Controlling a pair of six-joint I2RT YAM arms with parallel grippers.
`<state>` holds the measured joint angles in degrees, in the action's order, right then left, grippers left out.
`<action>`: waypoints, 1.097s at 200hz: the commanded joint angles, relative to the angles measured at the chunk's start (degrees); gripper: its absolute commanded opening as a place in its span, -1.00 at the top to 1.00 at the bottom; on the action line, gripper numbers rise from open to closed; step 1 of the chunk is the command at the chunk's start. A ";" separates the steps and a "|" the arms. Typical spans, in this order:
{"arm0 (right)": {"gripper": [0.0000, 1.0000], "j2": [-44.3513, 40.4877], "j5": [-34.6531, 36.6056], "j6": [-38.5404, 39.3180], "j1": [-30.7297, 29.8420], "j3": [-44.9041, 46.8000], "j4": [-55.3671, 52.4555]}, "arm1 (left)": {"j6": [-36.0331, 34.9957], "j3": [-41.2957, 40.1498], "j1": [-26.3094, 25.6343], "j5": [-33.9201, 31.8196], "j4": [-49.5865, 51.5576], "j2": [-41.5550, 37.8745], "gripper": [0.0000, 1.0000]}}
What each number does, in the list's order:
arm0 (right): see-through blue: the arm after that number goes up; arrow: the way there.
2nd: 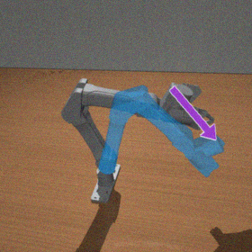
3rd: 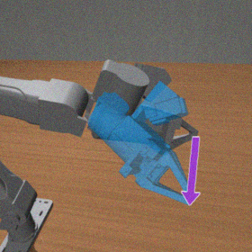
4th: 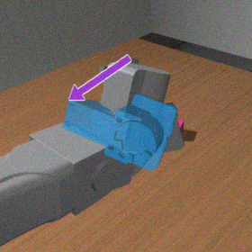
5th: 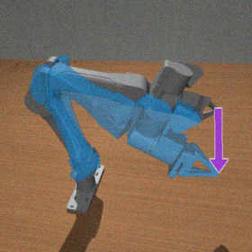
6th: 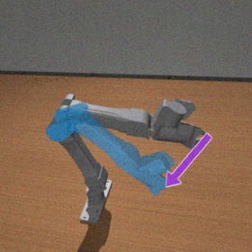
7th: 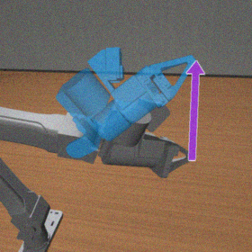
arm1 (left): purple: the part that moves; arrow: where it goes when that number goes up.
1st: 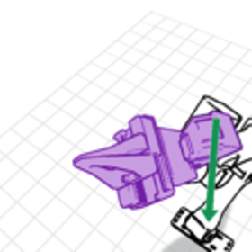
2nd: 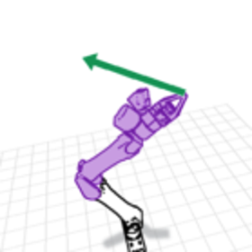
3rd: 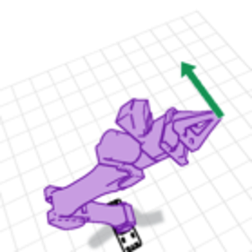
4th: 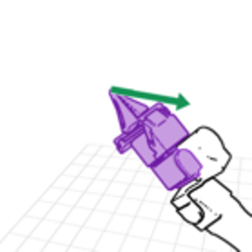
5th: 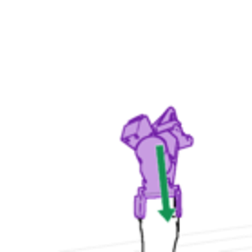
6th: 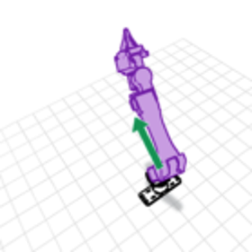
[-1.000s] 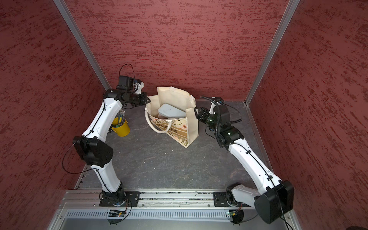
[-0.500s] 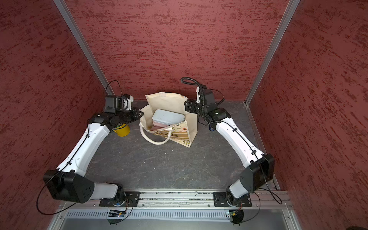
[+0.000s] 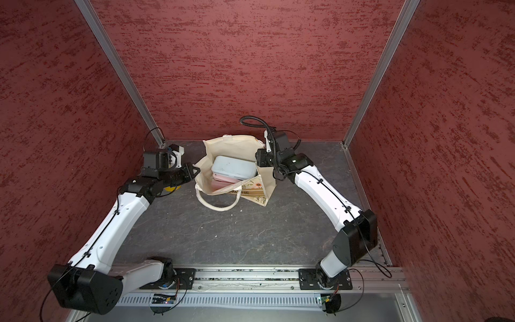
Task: Take out the pencil case from the canvas bag
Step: Pick up the canvas bag from the center of the board.
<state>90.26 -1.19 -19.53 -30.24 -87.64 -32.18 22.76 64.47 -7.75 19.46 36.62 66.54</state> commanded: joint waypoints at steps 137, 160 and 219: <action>1.00 -16.11 -1.15 13.26 -4.38 17.79 10.57 | -32.66 28.76 -3.92 -2.82 17.05 5.52 -0.32; 1.00 -16.76 -1.75 15.73 -4.98 18.74 11.62 | -41.42 30.31 -9.66 -4.73 17.00 9.81 -0.41; 1.00 -16.91 -2.88 20.04 -5.45 20.47 12.54 | -54.24 38.63 -15.31 -10.91 18.19 22.20 -0.41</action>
<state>74.91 -2.72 -2.20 -35.35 -68.01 -22.37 -25.02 97.84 -22.74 10.74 53.23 86.37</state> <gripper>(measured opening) 0.080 0.712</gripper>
